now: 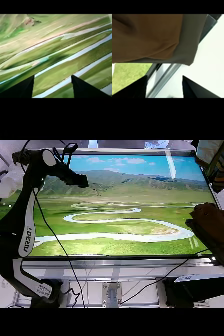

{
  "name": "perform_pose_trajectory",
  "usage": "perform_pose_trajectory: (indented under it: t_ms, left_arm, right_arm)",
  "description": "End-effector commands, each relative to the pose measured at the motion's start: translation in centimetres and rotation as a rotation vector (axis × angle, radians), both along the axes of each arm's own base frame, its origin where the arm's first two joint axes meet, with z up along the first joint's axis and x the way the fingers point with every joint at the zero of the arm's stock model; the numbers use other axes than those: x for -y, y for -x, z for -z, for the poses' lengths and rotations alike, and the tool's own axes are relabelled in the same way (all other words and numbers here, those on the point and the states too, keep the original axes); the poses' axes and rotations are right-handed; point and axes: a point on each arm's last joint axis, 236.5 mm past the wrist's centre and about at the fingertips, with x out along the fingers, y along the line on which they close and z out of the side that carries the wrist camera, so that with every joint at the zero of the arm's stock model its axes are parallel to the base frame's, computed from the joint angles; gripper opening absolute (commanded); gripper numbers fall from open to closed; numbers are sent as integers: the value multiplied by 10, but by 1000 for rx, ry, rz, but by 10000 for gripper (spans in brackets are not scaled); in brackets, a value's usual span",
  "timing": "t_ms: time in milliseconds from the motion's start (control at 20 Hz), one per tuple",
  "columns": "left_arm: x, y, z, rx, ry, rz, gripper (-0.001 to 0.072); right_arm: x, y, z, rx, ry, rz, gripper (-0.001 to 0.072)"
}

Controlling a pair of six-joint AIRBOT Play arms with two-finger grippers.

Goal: Fold the shirts.

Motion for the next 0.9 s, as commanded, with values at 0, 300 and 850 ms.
perform_pose_trajectory:
  t_ms: [0, 300, 850]
  left_arm:
    - [3, -4, -3, 6, 31, -33, 535]
    - [12, -9, -17, 39, 84, -33, 535]
    - [12, -8, -16, 34, 82, -31, 535]
  right_arm:
    - [4, 1, -2, 153, -58, 60, 499]
    - [-59, -164, -129, 1077, -251, -243, 200]
    - [-187, -249, -84, 822, -334, -520, 23]
